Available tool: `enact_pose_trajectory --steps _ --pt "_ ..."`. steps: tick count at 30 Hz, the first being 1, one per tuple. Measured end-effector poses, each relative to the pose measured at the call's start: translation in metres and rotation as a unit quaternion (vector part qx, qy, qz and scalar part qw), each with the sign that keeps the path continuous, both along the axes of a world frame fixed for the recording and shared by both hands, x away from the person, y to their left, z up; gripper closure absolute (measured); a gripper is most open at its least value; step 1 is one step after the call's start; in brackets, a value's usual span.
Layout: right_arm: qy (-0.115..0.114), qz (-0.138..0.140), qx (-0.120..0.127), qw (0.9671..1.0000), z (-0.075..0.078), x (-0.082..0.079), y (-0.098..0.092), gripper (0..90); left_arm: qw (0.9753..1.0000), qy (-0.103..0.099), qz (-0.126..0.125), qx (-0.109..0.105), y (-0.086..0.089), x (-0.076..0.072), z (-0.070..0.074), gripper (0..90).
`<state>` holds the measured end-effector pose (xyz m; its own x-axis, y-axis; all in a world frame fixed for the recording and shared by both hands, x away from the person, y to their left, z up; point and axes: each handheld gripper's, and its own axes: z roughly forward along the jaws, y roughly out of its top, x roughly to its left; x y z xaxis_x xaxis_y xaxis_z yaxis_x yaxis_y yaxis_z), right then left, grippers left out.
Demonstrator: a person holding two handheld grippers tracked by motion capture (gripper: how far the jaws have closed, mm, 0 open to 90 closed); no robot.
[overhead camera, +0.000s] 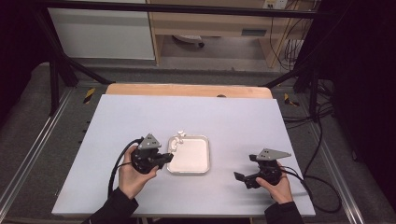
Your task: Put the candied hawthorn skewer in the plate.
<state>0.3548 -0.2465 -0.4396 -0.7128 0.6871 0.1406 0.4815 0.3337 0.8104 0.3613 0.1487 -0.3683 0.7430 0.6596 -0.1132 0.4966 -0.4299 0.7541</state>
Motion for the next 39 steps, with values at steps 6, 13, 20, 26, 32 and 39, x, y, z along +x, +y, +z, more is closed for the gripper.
enact_pose_trajectory --steps 6,13,20,26,32,39 --pt "-0.004 0.003 -0.010 0.9999 -0.001 -0.002 -0.002 0.8 0.9998 0.019 0.005 0.006 -0.012 0.014 0.001 88.6" --pt "0.000 -0.001 -0.007 1.0000 -0.003 -0.003 -0.008 0.7 0.9987 0.040 0.017 0.025 -0.025 0.030 -0.007 88.6" --pt "0.000 -0.003 -0.004 1.0000 -0.003 -0.004 -0.010 0.7 0.9970 0.054 0.030 0.047 -0.035 0.040 -0.016 88.6" --pt "0.000 -0.003 -0.006 1.0000 -0.004 -0.004 -0.010 0.7 0.9954 0.063 0.032 0.065 -0.043 0.043 -0.026 88.6" --pt "0.002 -0.006 -0.006 1.0000 -0.004 -0.004 -0.011 0.7 0.9931 0.076 0.029 0.085 -0.049 0.043 -0.038 88.6" --pt "0.005 -0.006 -0.010 0.9999 -0.005 -0.004 -0.011 0.7 0.9904 0.083 0.031 0.105 -0.056 0.043 -0.050 88.6"
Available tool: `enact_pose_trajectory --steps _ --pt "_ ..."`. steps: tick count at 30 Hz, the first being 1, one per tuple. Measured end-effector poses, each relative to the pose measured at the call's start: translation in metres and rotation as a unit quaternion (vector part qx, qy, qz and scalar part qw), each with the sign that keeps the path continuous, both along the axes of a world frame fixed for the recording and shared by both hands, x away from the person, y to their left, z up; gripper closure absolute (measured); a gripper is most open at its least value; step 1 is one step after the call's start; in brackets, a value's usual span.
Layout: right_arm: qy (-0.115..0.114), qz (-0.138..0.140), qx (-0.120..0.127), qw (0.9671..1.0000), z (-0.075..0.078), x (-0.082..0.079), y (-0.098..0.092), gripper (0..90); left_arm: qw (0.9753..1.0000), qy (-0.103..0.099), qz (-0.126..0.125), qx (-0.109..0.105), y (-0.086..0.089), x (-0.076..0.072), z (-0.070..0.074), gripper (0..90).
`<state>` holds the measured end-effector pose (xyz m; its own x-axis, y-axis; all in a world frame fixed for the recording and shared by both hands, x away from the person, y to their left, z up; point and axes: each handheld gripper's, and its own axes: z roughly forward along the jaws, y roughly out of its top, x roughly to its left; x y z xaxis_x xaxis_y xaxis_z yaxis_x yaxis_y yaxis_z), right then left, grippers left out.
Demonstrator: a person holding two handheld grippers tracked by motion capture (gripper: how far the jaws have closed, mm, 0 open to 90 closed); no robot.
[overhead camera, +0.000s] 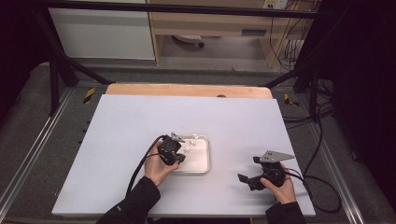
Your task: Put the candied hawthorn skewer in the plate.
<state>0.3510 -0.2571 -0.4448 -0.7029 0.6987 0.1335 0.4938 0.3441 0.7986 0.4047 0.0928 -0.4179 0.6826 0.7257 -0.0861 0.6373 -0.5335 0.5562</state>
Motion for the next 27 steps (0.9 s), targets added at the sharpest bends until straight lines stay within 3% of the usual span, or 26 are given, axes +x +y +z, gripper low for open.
enact_pose_trajectory --steps 8,18,23,27 --pt "-0.001 -0.001 0.001 1.0000 0.000 0.000 0.000 0.7 0.9997 0.012 0.006 0.018 -0.002 0.003 -0.005 88.4" --pt "0.000 0.000 0.001 1.0000 -0.001 0.000 0.000 0.7 0.9997 0.007 0.004 0.024 -0.004 0.002 -0.010 87.1" --pt "0.000 0.000 0.000 1.0000 0.000 0.000 0.000 0.7 0.9997 0.001 0.003 0.022 0.001 0.002 -0.009 76.4" --pt "-0.001 -0.001 0.006 1.0000 0.001 0.000 -0.001 0.7 0.9999 -0.009 -0.001 0.005 0.007 -0.001 -0.003 68.0"
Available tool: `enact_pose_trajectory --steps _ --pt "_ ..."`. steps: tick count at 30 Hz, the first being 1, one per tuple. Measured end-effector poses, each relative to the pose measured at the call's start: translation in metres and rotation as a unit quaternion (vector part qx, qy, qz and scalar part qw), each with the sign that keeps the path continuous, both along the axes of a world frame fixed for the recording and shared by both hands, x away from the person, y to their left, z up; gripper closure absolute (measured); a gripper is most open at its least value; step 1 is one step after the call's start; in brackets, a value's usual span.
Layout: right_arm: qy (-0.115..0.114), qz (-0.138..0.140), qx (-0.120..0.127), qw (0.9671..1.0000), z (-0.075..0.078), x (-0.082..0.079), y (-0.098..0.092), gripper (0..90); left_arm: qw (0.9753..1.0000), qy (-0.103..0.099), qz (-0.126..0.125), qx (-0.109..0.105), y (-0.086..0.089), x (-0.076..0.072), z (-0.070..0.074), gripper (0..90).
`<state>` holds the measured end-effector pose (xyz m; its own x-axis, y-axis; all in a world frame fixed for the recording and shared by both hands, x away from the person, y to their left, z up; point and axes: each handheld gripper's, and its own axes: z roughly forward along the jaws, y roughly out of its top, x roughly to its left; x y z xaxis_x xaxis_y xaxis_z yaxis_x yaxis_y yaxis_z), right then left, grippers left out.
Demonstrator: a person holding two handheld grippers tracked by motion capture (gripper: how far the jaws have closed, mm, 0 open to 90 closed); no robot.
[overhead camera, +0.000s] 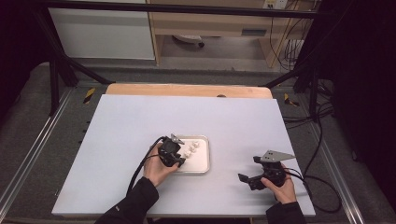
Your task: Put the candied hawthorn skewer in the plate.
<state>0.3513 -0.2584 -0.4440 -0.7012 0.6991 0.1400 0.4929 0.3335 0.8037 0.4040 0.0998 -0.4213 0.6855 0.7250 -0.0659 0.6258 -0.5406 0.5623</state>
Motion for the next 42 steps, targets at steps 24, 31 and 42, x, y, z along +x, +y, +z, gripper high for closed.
enact_pose_trajectory --steps 24,31,42 --pt "0.000 -0.008 0.001 1.0000 0.001 0.000 -0.002 0.7 0.9925 -0.064 -0.013 -0.104 0.106 -0.029 0.001 7.1" --pt "0.005 -0.011 -0.001 0.9999 0.000 0.001 -0.003 0.7 0.9931 -0.072 0.020 -0.091 0.138 -0.044 -0.013 7.1" --pt "0.017 -0.017 -0.004 0.9997 -0.004 0.001 -0.005 0.7 0.9926 -0.081 0.037 -0.082 0.158 -0.057 -0.024 6.8"
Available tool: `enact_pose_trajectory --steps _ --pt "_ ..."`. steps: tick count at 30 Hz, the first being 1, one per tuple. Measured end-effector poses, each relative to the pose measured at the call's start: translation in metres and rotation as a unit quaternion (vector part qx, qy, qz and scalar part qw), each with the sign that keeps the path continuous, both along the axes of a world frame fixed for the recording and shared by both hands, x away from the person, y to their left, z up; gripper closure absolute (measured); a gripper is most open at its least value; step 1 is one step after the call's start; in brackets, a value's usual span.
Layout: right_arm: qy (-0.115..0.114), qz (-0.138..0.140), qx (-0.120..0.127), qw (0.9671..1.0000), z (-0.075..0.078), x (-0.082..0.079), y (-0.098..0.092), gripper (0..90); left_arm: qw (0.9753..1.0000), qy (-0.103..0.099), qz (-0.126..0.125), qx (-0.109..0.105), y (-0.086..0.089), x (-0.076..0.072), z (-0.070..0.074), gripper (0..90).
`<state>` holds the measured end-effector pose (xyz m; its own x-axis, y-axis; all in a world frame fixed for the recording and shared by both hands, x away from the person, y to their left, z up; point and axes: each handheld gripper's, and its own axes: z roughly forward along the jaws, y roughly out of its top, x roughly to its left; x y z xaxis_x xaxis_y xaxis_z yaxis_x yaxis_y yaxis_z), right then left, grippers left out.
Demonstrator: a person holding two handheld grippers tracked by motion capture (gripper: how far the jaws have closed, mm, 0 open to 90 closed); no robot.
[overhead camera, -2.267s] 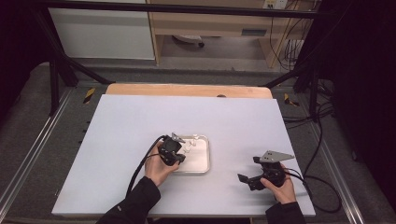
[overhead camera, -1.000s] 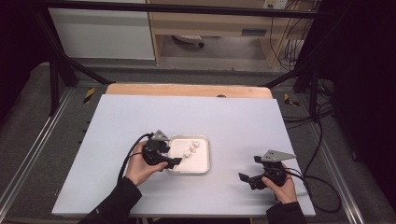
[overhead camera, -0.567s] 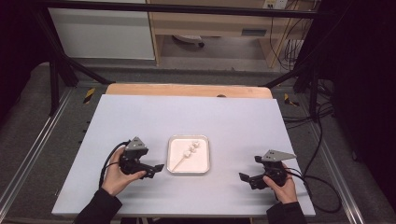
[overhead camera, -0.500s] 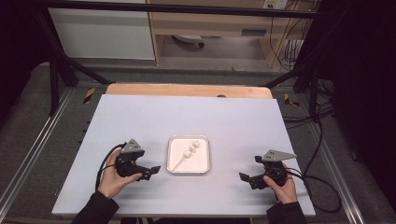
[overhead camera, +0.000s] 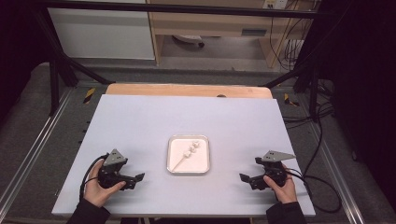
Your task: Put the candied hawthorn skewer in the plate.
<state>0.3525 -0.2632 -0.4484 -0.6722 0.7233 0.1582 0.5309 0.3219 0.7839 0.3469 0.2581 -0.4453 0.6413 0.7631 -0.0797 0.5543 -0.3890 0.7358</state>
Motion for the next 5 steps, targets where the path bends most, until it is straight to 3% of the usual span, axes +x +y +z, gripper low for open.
enact_pose_trajectory --steps 5 --pt "-0.001 0.002 -0.001 1.0000 0.0005 -0.0002 -0.0006 0.7 1.0000 0.003 -0.005 -0.005 0.0005 -0.0004 0.0000 7.2"
